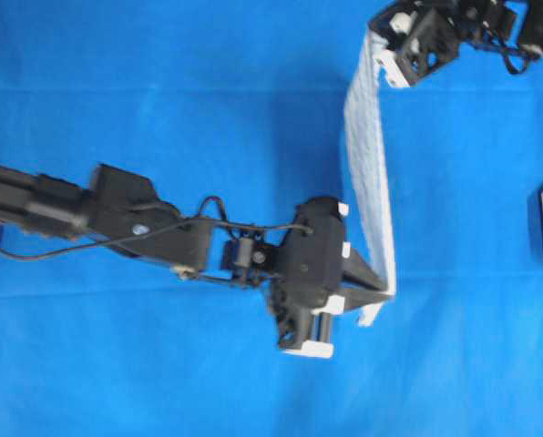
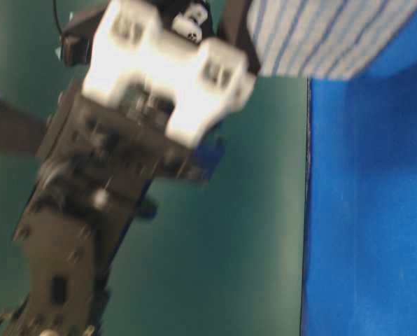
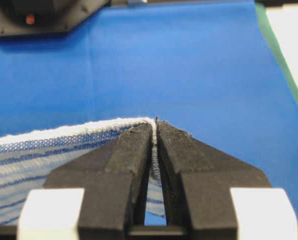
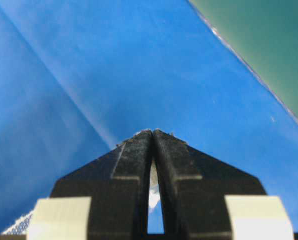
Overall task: Fold the blue towel.
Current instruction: 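Lay the strip down vertically in the center and open both grippers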
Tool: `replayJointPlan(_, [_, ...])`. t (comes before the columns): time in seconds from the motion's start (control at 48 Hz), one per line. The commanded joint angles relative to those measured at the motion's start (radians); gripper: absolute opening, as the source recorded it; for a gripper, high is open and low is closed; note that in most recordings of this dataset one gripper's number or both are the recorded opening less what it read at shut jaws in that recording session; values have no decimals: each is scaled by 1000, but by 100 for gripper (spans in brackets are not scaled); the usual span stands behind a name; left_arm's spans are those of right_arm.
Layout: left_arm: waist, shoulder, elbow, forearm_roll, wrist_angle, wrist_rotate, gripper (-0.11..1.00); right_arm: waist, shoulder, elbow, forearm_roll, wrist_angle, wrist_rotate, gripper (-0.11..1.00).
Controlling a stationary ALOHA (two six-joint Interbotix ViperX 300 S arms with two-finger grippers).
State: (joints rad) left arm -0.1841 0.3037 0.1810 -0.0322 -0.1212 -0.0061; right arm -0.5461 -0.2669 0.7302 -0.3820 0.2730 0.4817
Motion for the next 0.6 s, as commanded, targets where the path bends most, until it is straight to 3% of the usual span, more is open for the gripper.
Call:
replayJointPlan(0.0, [-12,17,-71,3,-26,3,2,-28,-64,23,-6,8,-2,4])
replayJointPlan(0.292, [-12,123,-163,3,-31,0,2,-28,-121,87,-6,26,-3,4])
replayJointPlan(0.583, [-17,91,-54,-2,-61,-21,2,-12,71,12,-6,-43,-5,4])
